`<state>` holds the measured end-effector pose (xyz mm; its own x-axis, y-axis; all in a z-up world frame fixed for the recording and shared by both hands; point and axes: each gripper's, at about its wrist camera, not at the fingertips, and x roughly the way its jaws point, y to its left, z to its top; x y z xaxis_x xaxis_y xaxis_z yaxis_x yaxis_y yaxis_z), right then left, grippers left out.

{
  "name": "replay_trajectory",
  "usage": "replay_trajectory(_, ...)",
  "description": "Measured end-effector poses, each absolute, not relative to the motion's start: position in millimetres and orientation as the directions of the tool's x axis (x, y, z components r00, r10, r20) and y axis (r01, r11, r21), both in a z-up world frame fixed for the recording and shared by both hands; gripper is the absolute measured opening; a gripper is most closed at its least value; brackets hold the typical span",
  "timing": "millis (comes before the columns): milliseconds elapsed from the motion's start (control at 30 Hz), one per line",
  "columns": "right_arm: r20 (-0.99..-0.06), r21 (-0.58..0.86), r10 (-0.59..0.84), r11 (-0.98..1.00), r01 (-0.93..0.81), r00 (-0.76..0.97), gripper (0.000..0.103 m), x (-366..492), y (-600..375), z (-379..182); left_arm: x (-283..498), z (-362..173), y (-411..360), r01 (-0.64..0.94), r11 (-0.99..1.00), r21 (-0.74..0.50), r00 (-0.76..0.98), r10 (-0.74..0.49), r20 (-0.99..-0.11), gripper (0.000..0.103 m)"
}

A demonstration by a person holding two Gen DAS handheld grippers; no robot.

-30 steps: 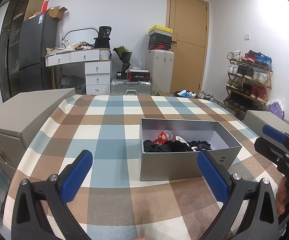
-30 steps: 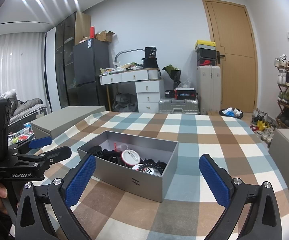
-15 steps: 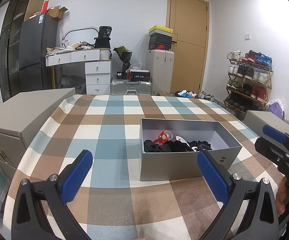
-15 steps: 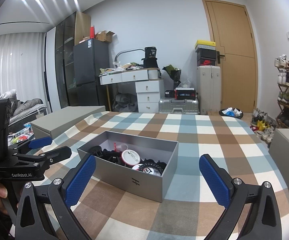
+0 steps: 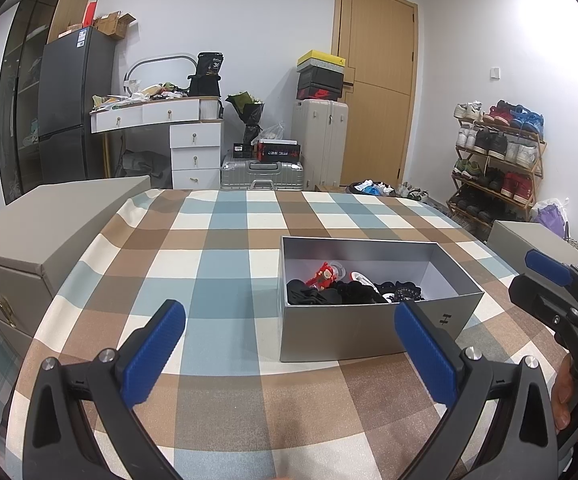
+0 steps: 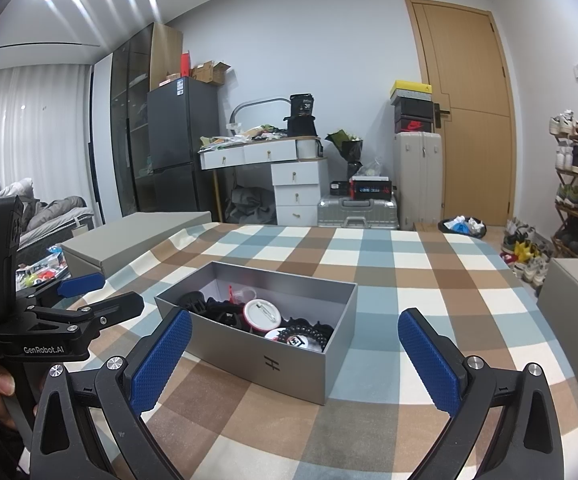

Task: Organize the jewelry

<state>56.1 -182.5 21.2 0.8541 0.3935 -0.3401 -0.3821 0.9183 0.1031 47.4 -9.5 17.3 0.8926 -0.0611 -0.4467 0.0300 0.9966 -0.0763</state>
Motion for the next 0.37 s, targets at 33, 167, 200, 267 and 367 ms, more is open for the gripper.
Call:
replay_trajectory(33,-0.34,0.103,0.393,0.919,-0.381,0.854,0.103,55.8,-182.2,21.3,47.7,17.0,-9.3,0.03,0.997,-0.077,0.892,-0.061,-0.447,0.102)
replay_trajectory(167,-0.34,0.102,0.393,0.918,-0.382,0.854,0.103,55.8,-182.0,21.3,47.3,17.5,-10.7,0.034,0.997,-0.076,0.892,-0.064,-0.447,0.102)
replay_trajectory(200,-0.34,0.102,0.393,0.918,-0.382,0.854,0.103,55.9,-182.3,21.3,47.6,17.5,-10.6,0.033,0.997,-0.075,0.892,-0.063,-0.447,0.102)
replay_trajectory(267,-0.34,0.102,0.393,0.919,-0.382,0.854,0.103,55.8,-182.0,21.3,47.5,17.3,-10.9,0.033,0.997,-0.075,0.893,-0.063,-0.446,0.102)
replay_trajectory(367,-0.34,0.103,0.393,0.918,-0.382,0.854,0.103,55.8,-182.3,21.3,48.2,16.8,-10.0,0.03,0.997,-0.078,0.89,-0.062,-0.451,0.102)
